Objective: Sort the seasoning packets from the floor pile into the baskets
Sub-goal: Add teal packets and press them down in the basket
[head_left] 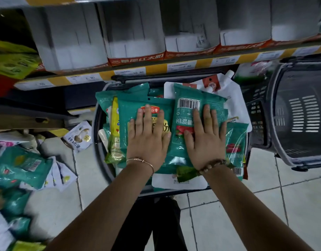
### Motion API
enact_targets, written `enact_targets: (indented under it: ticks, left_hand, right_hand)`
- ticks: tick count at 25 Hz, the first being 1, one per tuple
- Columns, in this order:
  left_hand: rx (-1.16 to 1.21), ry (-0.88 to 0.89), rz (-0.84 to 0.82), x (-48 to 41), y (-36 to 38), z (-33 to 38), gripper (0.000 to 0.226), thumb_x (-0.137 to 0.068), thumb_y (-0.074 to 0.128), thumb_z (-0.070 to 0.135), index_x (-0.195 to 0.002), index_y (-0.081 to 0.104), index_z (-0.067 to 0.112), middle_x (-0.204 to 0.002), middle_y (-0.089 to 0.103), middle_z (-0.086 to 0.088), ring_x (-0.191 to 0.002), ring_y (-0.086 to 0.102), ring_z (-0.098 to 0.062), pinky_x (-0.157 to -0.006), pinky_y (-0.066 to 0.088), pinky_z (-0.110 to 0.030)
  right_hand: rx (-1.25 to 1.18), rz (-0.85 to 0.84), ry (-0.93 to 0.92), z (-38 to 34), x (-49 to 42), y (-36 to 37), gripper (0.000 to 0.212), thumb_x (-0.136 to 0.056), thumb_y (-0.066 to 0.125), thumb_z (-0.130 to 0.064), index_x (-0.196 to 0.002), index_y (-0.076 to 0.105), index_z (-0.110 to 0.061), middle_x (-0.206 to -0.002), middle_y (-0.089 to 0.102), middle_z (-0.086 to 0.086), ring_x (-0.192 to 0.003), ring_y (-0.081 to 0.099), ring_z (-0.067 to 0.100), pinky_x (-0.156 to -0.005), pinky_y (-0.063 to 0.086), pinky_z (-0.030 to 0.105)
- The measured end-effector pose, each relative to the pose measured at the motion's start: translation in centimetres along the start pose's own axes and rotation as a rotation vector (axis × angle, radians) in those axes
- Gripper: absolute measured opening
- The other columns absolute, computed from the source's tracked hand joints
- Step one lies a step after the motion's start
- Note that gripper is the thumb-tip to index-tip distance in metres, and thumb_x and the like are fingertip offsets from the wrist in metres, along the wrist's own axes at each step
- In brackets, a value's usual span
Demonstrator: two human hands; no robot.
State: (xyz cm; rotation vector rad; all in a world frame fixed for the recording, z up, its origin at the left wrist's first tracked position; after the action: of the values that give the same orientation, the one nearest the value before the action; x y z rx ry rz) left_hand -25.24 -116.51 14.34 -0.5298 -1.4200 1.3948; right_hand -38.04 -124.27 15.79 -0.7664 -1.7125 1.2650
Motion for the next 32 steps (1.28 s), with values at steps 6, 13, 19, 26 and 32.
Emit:
enact_targets:
  ticks: [6, 13, 19, 26, 32]
  left_hand:
    - [-0.06, -0.042, 0.008, -1.0, 0.8, 0.1, 0.064, -0.09, -0.001, 0.047, -0.149, -0.001, 0.022, -0.157, -0.007, -0.013, -0.144, -0.006, -0.03, -0.114, -0.006, -0.046]
    - [-0.027, -0.073, -0.207, -1.2, -0.1, -0.3, 0.058, -0.097, 0.023, 0.043, -0.149, 0.011, 0.022, -0.158, -0.003, -0.008, -0.145, -0.002, -0.026, -0.114, -0.006, -0.047]
    - [0.188, -0.191, -0.218, 3.3, -6.7, -0.4, 0.044, -0.094, 0.044, 0.031, -0.137, 0.042, 0.023, -0.15, 0.033, -0.002, -0.136, 0.034, -0.023, -0.117, 0.009, -0.047]
    - [0.596, -0.157, -0.098, 10.6, -18.4, 2.0, 0.035, -0.093, 0.051, 0.02, -0.128, 0.052, 0.021, -0.138, 0.048, 0.0, -0.116, 0.053, -0.025, -0.095, 0.039, -0.026]
    - [0.664, 0.053, -0.072, 16.8, -27.5, 6.4, 0.036, -0.092, 0.054, 0.022, -0.128, 0.051, 0.024, -0.138, 0.048, 0.003, -0.127, 0.044, -0.017, -0.103, 0.036, -0.028]
  right_hand:
    - [0.079, -0.021, -0.023, 0.1, -1.4, 1.1, 0.066, -0.089, 0.006, -0.053, -0.147, -0.002, -0.024, -0.157, 0.0, 0.007, -0.144, -0.004, 0.024, -0.112, -0.011, 0.047]
    - [0.057, -0.2, -0.03, -0.1, -1.7, 0.6, 0.064, -0.092, 0.015, -0.055, -0.149, 0.006, -0.027, -0.158, 0.004, 0.005, -0.145, 0.004, 0.025, -0.114, 0.0, 0.05]
    - [-0.03, -0.29, 0.004, 0.0, 0.9, -3.5, 0.063, -0.095, 0.026, -0.05, -0.149, 0.004, -0.028, -0.158, 0.005, 0.002, -0.145, 0.007, 0.022, -0.115, 0.002, 0.049]
    - [-0.288, -0.03, 0.111, 2.0, 9.7, -18.1, 0.06, -0.09, 0.052, -0.035, -0.145, 0.03, -0.026, -0.153, 0.027, 0.001, -0.14, 0.026, 0.02, -0.116, 0.009, 0.043]
    - [-0.446, 0.166, 0.176, 3.5, 17.6, -29.6, 0.057, -0.084, 0.065, -0.025, -0.137, 0.046, -0.014, -0.141, 0.046, 0.008, -0.128, 0.044, 0.026, -0.107, 0.033, 0.044]
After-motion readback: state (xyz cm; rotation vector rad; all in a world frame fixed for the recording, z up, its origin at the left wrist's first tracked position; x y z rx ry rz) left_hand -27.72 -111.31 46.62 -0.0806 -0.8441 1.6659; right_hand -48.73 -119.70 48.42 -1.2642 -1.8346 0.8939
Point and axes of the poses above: each hand's wrist, its own x-axis away from the middle knuckle, its own y-axis out of the palm, z = x × y, the point moved 10 cm from there along -x, towards the middle knuckle
